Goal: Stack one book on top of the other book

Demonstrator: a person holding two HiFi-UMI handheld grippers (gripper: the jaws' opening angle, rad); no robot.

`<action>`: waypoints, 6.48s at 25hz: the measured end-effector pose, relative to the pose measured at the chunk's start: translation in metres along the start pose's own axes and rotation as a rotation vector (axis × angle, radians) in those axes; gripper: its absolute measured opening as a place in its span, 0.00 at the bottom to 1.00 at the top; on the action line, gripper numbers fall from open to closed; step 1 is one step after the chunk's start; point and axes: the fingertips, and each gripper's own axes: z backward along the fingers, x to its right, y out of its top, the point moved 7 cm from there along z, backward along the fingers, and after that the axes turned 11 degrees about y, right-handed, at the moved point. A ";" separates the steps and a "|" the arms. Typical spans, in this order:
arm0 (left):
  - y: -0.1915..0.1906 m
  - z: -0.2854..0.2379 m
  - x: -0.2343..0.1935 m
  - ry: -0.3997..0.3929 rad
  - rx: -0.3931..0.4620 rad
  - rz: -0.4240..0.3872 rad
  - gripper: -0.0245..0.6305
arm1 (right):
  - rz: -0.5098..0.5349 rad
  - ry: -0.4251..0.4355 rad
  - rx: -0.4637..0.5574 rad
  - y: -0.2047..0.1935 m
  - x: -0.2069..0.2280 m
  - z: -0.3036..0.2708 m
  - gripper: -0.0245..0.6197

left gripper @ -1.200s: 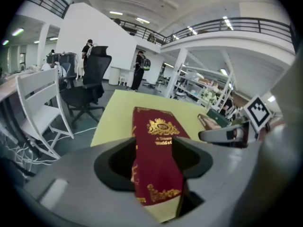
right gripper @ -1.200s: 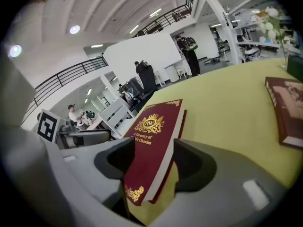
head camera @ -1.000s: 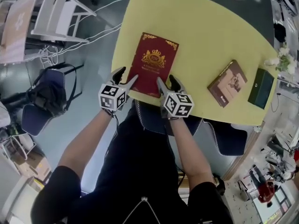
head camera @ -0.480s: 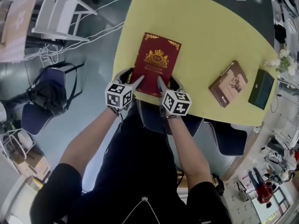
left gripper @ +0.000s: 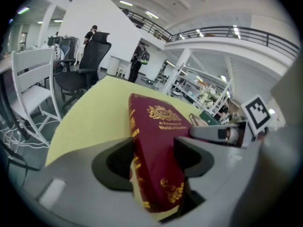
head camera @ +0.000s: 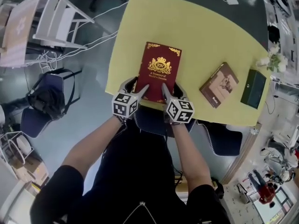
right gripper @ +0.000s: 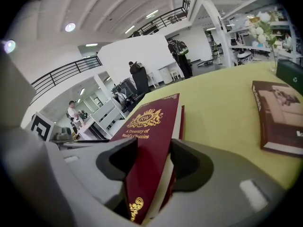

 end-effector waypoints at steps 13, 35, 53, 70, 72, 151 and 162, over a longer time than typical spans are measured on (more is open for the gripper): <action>-0.020 -0.030 0.038 -0.026 -0.034 -0.055 0.47 | 0.007 -0.008 0.018 -0.014 0.044 0.025 0.38; 0.031 0.041 0.014 0.089 0.113 -0.119 0.24 | 0.091 -0.039 0.091 0.037 0.033 0.085 0.19; 0.129 0.214 0.123 -0.190 0.464 -0.332 0.05 | 0.445 0.063 0.351 0.109 -0.187 0.199 0.04; 0.122 0.202 0.169 -0.461 0.417 -0.410 0.05 | 0.293 -0.269 0.436 0.070 -0.170 0.260 0.04; 0.120 0.195 0.179 -0.497 0.401 -0.429 0.05 | 0.262 -0.317 0.451 0.064 -0.164 0.271 0.04; 0.068 -0.123 0.325 -0.266 -0.003 -0.349 0.39 | -0.189 -0.312 0.278 0.060 0.204 0.248 0.33; 0.116 -0.023 0.289 -0.246 0.101 -0.326 0.39 | -0.107 -0.274 0.315 0.100 0.099 0.256 0.33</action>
